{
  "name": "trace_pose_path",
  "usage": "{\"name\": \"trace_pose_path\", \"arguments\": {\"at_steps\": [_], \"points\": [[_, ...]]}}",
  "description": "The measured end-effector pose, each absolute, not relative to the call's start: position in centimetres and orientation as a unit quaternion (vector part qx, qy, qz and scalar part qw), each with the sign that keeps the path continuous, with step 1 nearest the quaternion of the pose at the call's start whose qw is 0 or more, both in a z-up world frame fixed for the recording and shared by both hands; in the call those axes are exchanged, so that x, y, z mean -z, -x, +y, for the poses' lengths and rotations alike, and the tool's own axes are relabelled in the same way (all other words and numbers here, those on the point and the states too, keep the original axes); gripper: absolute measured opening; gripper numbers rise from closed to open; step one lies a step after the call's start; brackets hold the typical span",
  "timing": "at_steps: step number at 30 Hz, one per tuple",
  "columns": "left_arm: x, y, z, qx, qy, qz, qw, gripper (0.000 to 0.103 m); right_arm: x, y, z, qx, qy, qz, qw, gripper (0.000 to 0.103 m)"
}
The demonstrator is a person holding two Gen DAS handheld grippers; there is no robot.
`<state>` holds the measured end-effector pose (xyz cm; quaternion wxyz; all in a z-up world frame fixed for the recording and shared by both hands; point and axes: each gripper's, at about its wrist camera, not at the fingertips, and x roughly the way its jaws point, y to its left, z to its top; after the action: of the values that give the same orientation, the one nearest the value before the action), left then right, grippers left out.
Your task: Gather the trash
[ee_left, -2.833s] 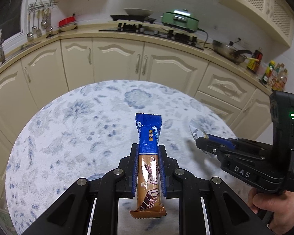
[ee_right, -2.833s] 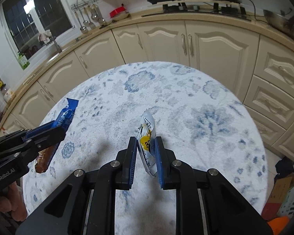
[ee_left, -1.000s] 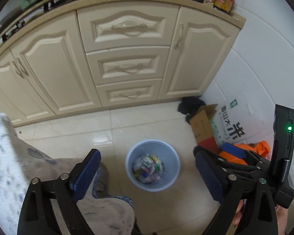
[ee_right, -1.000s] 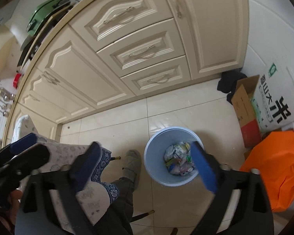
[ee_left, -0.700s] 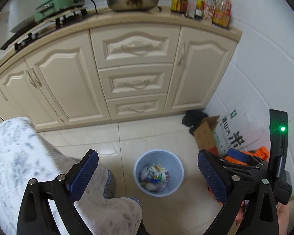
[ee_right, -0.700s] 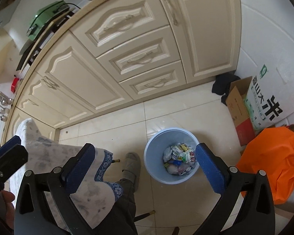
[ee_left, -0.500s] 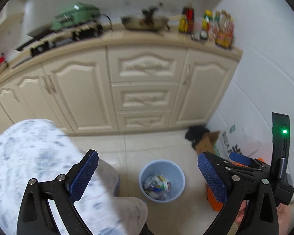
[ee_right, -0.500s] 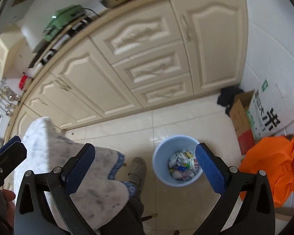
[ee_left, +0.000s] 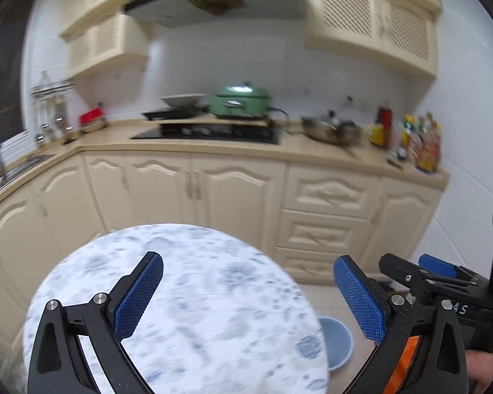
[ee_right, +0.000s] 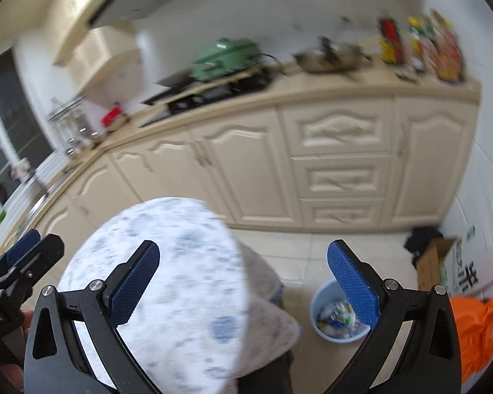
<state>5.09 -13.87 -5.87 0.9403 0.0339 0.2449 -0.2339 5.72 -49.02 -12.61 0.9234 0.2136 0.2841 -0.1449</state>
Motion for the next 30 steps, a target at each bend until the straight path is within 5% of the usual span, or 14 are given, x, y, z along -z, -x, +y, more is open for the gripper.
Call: {"name": "trace_pose_path", "arguments": {"at_steps": [9, 30], "points": [[5.4, 7.2, -3.4, 0.113, -0.025, 0.190, 0.975, 0.102, 9.1, -5.2, -38.2, 0.080, -0.145, 0.255, 0.953, 0.103], [9.7, 25.2, 1.0, 0.037, 0.010, 0.163, 0.986, 0.102, 10.1, 0.5, -25.1, 0.044, -0.060, 0.218, 0.973, 0.103]]}}
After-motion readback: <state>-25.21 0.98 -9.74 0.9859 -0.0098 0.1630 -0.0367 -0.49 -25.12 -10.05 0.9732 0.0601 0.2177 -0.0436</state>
